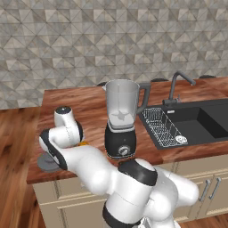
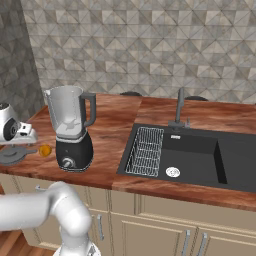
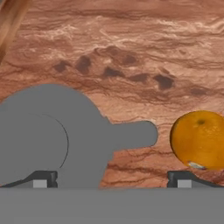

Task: Open the blender lid, put the orange in the blender, close the lid, and start the blender.

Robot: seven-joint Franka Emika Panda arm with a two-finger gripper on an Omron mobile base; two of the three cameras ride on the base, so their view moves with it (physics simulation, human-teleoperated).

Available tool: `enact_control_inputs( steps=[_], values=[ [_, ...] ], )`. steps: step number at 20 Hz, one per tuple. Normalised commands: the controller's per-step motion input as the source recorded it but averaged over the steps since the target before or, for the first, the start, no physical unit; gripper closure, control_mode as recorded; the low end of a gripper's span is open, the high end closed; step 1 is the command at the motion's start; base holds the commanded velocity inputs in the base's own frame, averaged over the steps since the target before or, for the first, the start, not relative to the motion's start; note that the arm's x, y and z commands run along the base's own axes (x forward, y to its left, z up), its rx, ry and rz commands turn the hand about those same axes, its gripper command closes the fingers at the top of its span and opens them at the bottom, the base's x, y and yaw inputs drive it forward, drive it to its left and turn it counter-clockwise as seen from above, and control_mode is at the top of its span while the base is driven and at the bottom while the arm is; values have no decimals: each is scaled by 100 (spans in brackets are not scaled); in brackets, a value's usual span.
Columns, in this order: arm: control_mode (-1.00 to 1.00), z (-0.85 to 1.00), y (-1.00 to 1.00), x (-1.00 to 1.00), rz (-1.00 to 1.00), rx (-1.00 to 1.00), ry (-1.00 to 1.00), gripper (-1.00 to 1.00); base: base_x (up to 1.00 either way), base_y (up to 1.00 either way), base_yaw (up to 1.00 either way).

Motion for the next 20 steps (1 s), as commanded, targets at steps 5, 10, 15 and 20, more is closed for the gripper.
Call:
enact_control_inputs(
  steps=[5, 10, 15, 20],
  values=[
    [-100, 3, -43, 0, -15, -5, 0, -100, 0, 0, 0],
    [-100, 0, -34, 0, -22, 0, 0, -100, 0, 0, 0],
    [-100, 0, -30, 2, -18, 0, 0, -100, 0, 0, 0],
    [-100, 0, -17, 14, -17, 0, 0, -100, 0, 0, 0]
  ],
)
